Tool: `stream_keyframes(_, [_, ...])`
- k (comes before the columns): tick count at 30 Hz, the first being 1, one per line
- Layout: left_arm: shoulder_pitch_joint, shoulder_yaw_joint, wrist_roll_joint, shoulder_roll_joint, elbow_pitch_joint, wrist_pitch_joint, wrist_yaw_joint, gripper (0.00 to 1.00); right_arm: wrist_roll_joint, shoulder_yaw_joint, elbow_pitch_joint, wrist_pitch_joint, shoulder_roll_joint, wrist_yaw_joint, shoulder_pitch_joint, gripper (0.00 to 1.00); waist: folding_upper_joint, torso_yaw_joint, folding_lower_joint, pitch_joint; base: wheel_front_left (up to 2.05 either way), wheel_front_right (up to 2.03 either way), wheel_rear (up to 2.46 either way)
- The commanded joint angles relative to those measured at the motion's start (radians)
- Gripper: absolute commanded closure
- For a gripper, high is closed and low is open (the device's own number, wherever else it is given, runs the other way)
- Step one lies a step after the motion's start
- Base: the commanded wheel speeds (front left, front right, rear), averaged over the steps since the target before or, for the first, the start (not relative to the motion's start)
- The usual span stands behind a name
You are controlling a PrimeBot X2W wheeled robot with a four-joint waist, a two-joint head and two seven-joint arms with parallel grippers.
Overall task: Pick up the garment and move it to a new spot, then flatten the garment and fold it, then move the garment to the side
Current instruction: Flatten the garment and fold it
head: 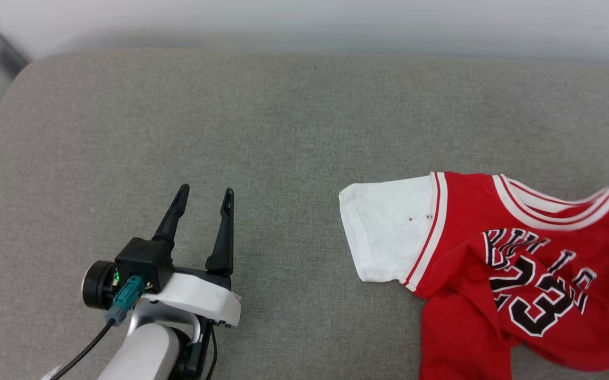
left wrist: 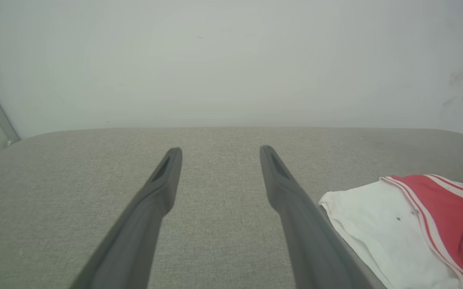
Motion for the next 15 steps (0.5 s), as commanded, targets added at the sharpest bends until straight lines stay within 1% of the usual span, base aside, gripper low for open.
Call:
stream_keyframes(1, [0.010,0.000,-0.007,0.001,0.005,-0.005,-0.003,0.00,-0.022,0.012,-0.042,-0.021,-0.010,0.000,-0.011,1.00,0.0000,-0.003,0.0000,-0.018,0.00,0.00,0.00])
stream_keyframes(4, [0.019,-0.002,-0.009,0.002,0.010,-0.005,-0.004,0.00,-0.046,0.076,-0.153,-0.018,0.004,0.000,0.011,1.00,0.0000,-0.006,0.0000,-0.043,0.00,0.00,0.00])
stream_keyframes(6, [0.024,-0.005,-0.012,0.001,0.010,-0.003,-0.002,0.00,-0.054,0.141,-0.229,0.000,0.016,0.000,0.050,1.00,0.0000,-0.008,0.0000,-0.055,0.00,0.00,0.00])
stream_keyframes(10, [0.035,-0.013,-0.014,-0.003,0.012,0.000,0.000,0.00,-0.050,0.260,-0.372,0.034,0.065,0.000,0.159,1.00,0.0000,-0.010,0.0000,-0.082,0.00,0.00,0.00])
stream_keyframes(12, [0.042,-0.018,-0.017,-0.005,0.014,0.003,0.000,0.00,-0.038,0.307,-0.408,0.044,0.085,0.000,0.230,1.00,0.0000,-0.008,0.0000,-0.092,0.00,0.00,0.00])
stream_keyframes(15, [0.045,-0.025,-0.022,-0.008,0.016,0.004,-0.004,0.00,-0.023,0.345,-0.438,0.044,0.129,0.000,0.324,1.00,0.0000,-0.004,0.0000,-0.102,0.00,0.00,0.00])
